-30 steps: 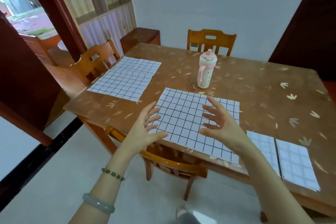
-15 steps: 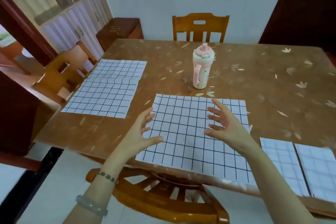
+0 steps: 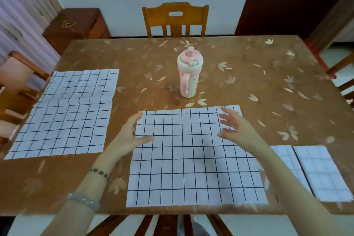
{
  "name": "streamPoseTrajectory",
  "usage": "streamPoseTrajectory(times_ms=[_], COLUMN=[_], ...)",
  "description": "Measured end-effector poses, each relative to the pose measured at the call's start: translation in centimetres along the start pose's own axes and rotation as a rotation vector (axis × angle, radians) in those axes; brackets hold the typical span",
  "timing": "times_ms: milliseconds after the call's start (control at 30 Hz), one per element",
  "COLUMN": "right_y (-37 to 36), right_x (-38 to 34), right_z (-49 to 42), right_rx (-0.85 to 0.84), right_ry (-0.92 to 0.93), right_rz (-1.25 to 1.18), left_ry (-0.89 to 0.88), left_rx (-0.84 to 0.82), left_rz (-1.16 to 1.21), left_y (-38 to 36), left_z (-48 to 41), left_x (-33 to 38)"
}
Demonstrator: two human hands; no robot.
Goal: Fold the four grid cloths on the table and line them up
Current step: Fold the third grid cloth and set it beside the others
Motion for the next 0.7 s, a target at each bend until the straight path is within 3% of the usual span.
streamPoseTrajectory(times_ms=[200, 367, 500, 700], right_y=[5.6, 8.8, 9.2, 8.0], right_x=[5.6, 9.6, 11.3, 12.3], right_z=[-6.1, -10.6, -13.9, -16.4], right_rx=[0.199, 0.312, 0.260, 0.159], right_ry=[-0.114, -0.237, -0.319, -0.207], right_rz=[0.159, 0.442, 0.696, 0.781], left_ry=[0.088, 0.113, 0.051, -0.024], left_rx=[0.011, 0.016, 0.037, 0.030], left_rz=[-0.137, -0.403, -0.558, -0.702], left_y=[2.3, 1.8, 1.2, 0.3], left_z=[-7.7, -12.7, -15.1, -16.6], left_x=[-3.8, -6.3, -7.1, -7.9])
Point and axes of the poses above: each hand's wrist, its own z-axis away from the middle knuckle, its own y-axis out of the back of the hand, x = y × z, the point moved 8 cm from there along -z, towards the middle knuckle, and after that the axes turned 2 degrees about y, right-handed, at the moved point
